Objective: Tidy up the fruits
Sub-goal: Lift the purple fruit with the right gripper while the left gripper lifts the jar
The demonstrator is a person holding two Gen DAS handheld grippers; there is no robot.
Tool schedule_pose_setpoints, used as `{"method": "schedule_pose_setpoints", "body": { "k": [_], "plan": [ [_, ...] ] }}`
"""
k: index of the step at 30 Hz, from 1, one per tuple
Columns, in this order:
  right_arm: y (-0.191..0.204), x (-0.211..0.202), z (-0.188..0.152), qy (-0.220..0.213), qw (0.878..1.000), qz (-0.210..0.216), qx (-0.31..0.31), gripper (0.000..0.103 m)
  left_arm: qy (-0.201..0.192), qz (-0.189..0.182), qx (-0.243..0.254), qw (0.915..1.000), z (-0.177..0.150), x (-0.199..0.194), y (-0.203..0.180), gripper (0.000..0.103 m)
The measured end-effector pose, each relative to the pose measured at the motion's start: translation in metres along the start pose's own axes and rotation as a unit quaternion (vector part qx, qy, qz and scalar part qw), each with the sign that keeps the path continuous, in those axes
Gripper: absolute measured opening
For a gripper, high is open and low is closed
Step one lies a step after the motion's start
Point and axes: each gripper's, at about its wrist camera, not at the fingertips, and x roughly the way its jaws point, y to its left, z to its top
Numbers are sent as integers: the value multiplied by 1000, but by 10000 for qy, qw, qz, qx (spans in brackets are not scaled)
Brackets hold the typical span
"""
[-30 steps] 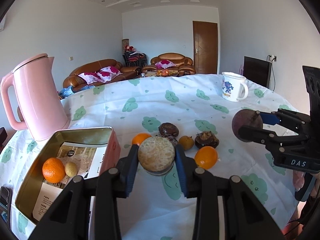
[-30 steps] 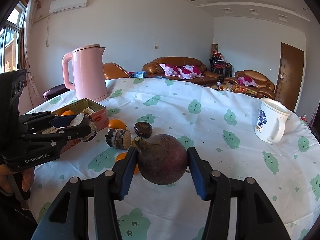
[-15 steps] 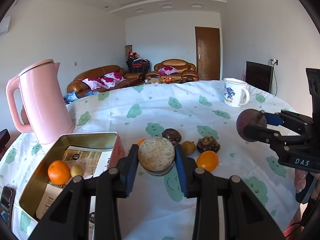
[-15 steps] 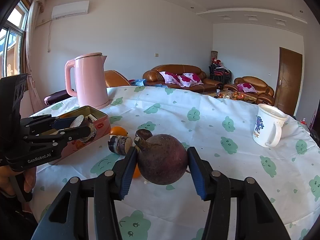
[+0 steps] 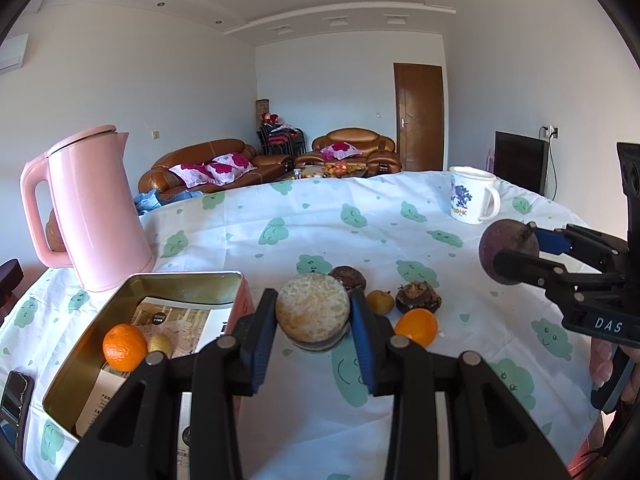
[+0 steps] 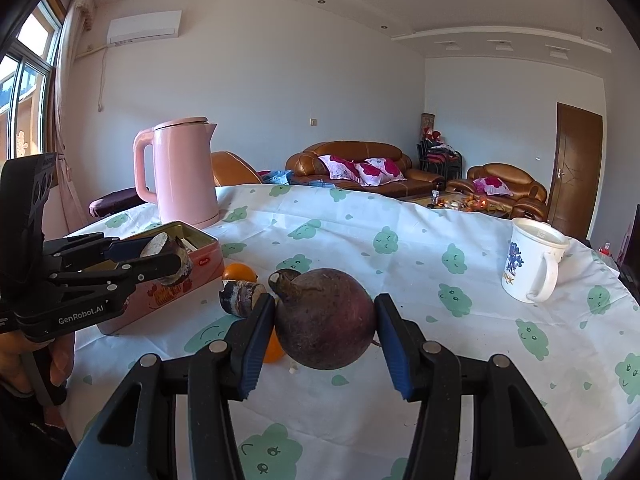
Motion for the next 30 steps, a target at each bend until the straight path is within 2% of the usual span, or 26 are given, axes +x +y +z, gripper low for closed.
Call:
{"method": "schedule_pose_setpoints", "body": {
  "k": [30],
  "plan": [
    [5, -18, -3, -508, 9986, -26, -125, 53, -429, 122, -48, 9990, -1, -16, 2, 38]
  ]
}}
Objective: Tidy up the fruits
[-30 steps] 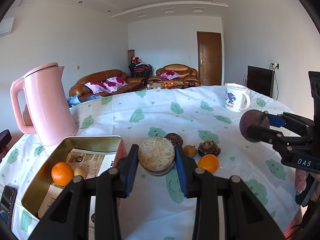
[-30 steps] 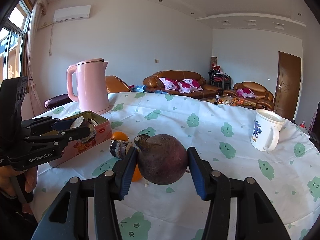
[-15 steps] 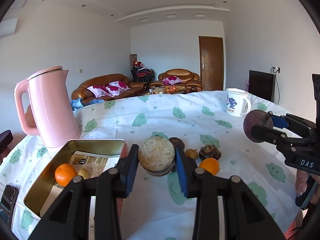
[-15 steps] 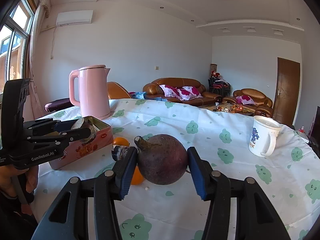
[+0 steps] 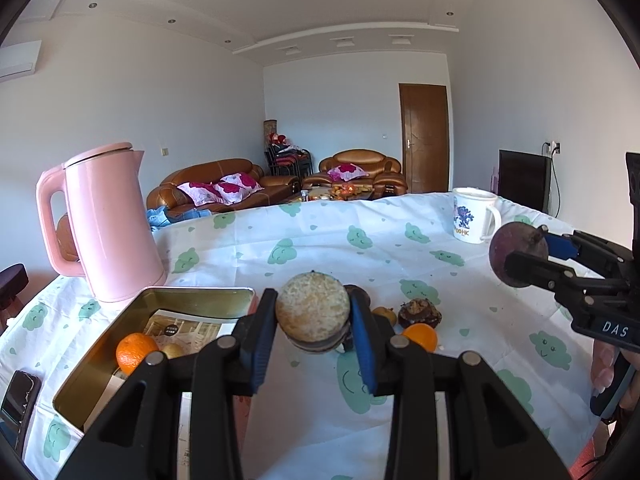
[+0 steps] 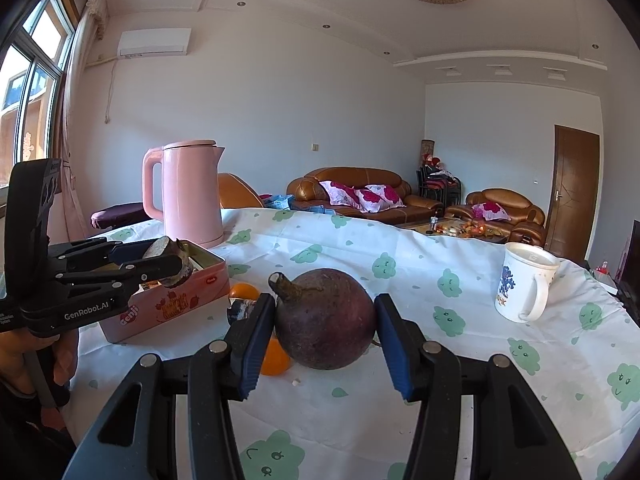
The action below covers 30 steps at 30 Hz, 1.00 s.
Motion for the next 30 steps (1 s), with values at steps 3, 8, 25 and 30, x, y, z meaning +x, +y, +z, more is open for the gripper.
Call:
{"method": "schedule_pose_setpoints", "body": {
  "k": [3, 8, 25, 30],
  "plan": [
    [0, -2, 0, -42, 10000, -4, -1, 53, -38, 5, -6, 10000, 0, -1, 0, 38],
    [0, -4, 0, -110, 9999, -12, -8, 53, -107, 17, -4, 9999, -1, -5, 0, 38],
    [3, -12, 0, -331, 9994, -58, -77, 53, -350, 88, 73, 9993, -1, -13, -3, 37],
    [5, -15, 0, -394, 9992, -69, -92, 53, -433, 118, 107, 9989, -1, -16, -4, 37]
  ]
}}
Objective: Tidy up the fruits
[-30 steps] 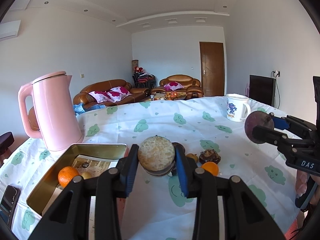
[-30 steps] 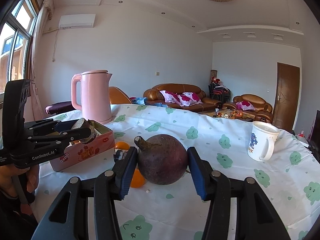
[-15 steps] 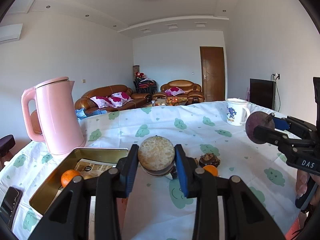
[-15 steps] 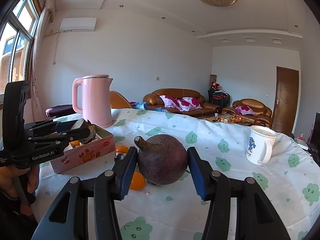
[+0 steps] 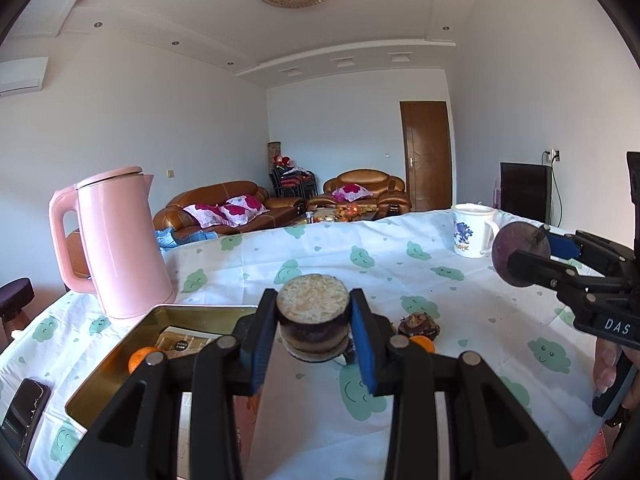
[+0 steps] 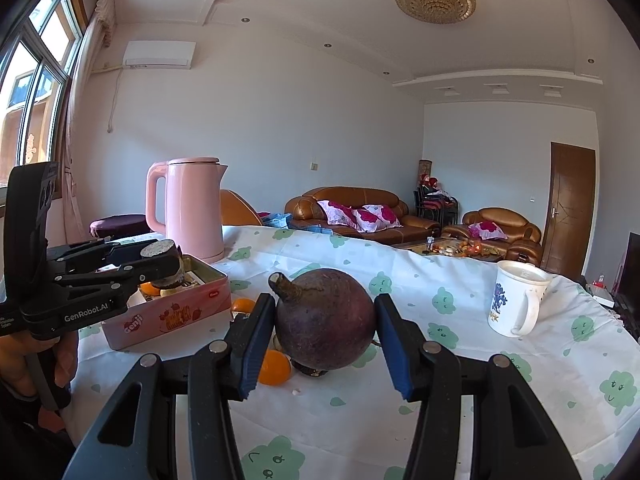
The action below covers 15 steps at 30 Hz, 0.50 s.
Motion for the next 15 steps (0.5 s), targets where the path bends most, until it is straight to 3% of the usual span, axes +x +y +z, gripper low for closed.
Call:
{"method": "schedule_pose_setpoints", "body": {
  "k": [15],
  "plan": [
    [5, -12, -1, -309, 9995, -38, -101, 53, -247, 118, 145, 9995, 0, -10, -6, 37]
  ]
}}
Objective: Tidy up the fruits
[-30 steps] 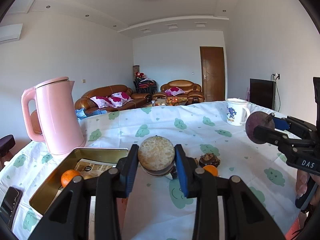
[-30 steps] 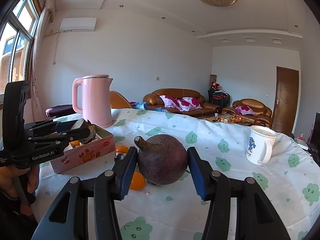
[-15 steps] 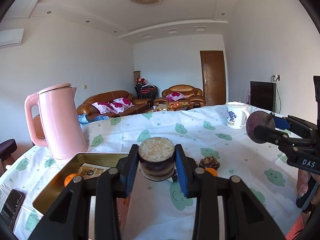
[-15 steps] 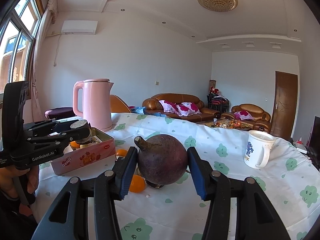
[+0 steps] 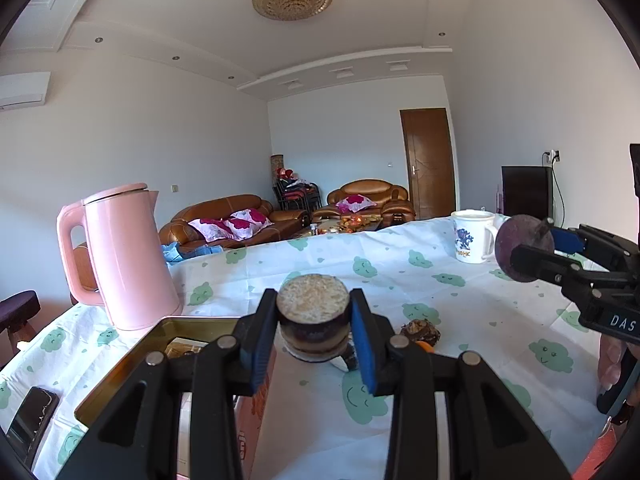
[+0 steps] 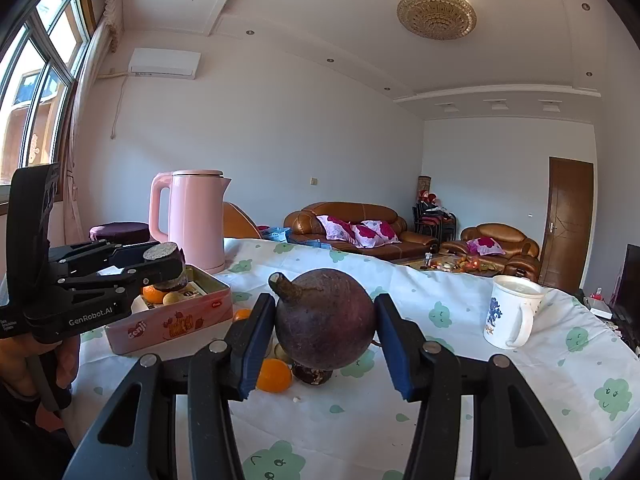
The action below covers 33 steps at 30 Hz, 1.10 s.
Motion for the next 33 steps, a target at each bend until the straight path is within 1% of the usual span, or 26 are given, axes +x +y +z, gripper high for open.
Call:
{"method": "schedule_pose_setpoints", "body": {
  "k": [10, 16, 24, 33],
  "plan": [
    [2, -5, 0, -118, 9999, -21, -24, 53, -32, 90, 27, 10000, 1, -4, -1, 37],
    [5, -5, 1, -80, 9999, -14, -67, 53, -53, 98, 36, 9999, 3, -6, -1, 37],
    [16, 4, 6, -5, 9998, 156, -127, 53, 30, 235, -54, 9997, 6, -8, 7, 37],
    [27, 19, 20, 24, 9989, 422, -209, 53, 201, 434, -181, 9987, 7, -6, 24, 37]
  ]
}}
